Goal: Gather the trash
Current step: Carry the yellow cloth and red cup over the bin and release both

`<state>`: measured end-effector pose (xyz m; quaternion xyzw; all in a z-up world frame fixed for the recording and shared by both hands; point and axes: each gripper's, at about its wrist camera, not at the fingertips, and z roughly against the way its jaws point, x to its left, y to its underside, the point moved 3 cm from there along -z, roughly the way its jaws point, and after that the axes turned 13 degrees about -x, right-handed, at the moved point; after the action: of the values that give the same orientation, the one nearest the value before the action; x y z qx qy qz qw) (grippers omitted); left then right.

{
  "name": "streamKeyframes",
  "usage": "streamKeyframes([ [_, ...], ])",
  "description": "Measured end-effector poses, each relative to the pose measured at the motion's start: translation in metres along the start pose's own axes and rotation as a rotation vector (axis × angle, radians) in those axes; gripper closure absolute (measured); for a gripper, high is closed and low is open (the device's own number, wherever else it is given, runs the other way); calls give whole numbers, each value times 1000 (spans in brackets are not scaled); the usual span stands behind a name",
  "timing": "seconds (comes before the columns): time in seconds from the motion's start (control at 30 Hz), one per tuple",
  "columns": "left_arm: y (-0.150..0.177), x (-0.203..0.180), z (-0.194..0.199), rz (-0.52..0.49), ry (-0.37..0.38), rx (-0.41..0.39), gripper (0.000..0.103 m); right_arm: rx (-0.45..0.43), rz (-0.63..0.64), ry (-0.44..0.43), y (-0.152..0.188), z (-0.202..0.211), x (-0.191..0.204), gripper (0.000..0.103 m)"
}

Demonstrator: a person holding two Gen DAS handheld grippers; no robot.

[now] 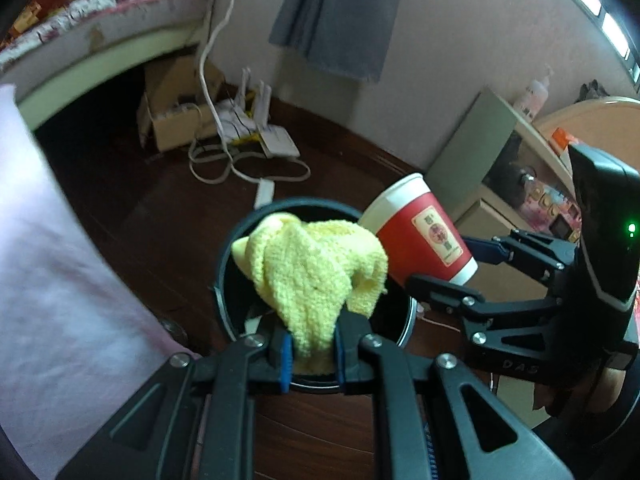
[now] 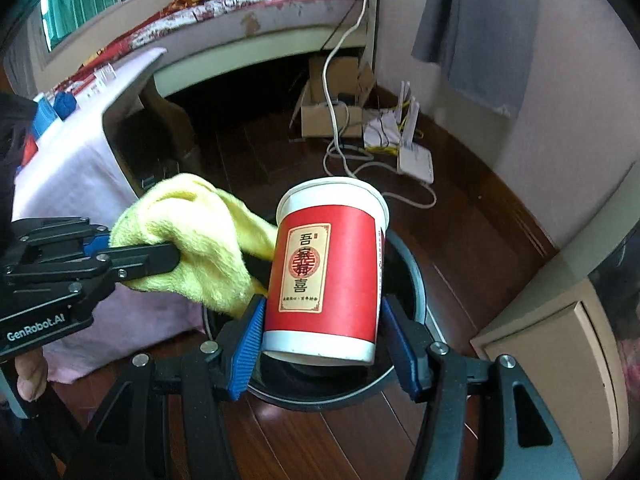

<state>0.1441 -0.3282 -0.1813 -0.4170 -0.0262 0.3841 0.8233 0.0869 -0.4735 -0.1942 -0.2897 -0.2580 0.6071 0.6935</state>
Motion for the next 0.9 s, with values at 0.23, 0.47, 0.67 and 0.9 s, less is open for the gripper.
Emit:
streamKeyframes([
  [0.23, 15, -1, -37, 49, 66, 83, 72, 85, 34, -26, 15, -37, -9, 42],
  [0.47, 19, 27, -17, 62, -163, 16, 4, 142, 18, 99, 29, -51, -35, 10],
  [0.67, 19, 39, 13, 70, -242, -27, 3, 117, -13, 131, 20, -39, -37, 1],
  [0.9, 7, 34, 63, 63, -300, -113, 3, 63, -23, 136, 2, -7, -20, 0],
])
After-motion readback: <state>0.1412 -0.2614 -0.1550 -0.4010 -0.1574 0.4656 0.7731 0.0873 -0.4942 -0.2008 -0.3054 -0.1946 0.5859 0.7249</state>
